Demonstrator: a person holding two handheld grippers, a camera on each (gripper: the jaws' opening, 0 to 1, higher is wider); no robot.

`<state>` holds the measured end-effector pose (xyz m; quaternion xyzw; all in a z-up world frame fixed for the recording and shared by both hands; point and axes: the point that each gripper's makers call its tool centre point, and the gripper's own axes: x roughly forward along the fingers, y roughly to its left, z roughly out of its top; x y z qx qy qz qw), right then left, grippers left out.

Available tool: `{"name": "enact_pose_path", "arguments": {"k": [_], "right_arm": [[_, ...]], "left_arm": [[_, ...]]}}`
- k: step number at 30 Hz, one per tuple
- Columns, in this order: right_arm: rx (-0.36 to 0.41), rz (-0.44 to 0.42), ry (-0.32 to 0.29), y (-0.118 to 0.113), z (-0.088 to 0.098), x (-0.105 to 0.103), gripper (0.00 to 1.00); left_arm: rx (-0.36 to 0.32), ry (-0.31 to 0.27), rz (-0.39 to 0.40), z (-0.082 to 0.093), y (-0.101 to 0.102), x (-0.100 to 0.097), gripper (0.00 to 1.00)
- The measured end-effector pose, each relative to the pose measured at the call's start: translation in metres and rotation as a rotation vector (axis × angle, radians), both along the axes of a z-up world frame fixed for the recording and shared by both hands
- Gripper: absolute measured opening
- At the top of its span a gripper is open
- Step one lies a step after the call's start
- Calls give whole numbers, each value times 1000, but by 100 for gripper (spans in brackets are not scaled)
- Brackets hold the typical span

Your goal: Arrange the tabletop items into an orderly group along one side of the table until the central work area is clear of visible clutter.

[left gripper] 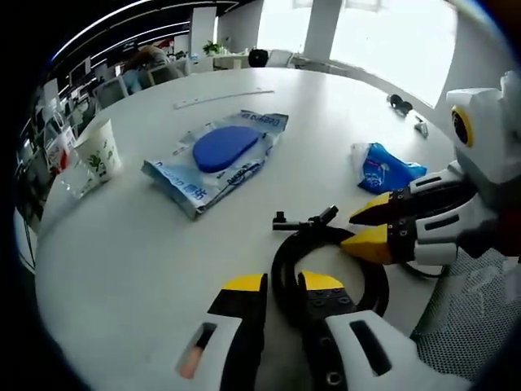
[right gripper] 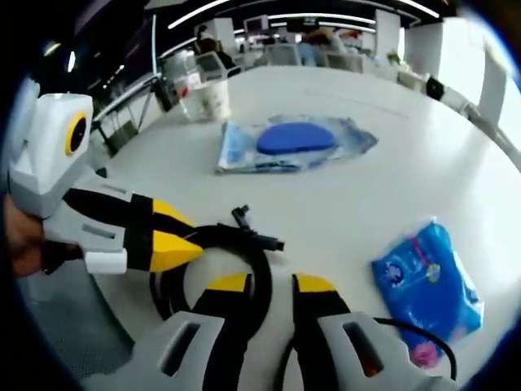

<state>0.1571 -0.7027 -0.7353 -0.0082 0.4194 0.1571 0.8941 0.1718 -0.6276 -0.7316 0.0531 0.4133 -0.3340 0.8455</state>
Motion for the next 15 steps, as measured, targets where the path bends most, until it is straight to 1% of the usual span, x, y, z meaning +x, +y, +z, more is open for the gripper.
{"name": "enact_pose_path", "arguments": {"k": [2, 4, 7, 10, 12, 13, 14, 15], "right_arm": [[-2, 0, -9, 0, 2, 2, 17], [-2, 1, -18, 0, 3, 4, 17], [-39, 19, -36, -2, 6, 5, 17], [-28, 11, -47, -2, 9, 7, 17], [-39, 12, -50, -3, 10, 8, 18], [-66, 16, -56, -6, 11, 10, 20], [-63, 14, -62, -6, 12, 11, 21], [-57, 9, -72, -7, 14, 12, 22]], "left_arm": [[-24, -20, 17, 7, 0, 6, 17], [-19, -26, 18, 10, 1, 9, 17], [-44, -31, 43, 15, 2, 14, 18], [-50, -43, 44, 19, 1, 16, 19], [-46, -56, 47, 20, 3, 18, 25], [-49, -61, 23, 21, 1, 17, 29], [-54, -64, 9, 21, -1, 17, 32], [-52, -65, 17, 21, 1, 18, 33]]}}
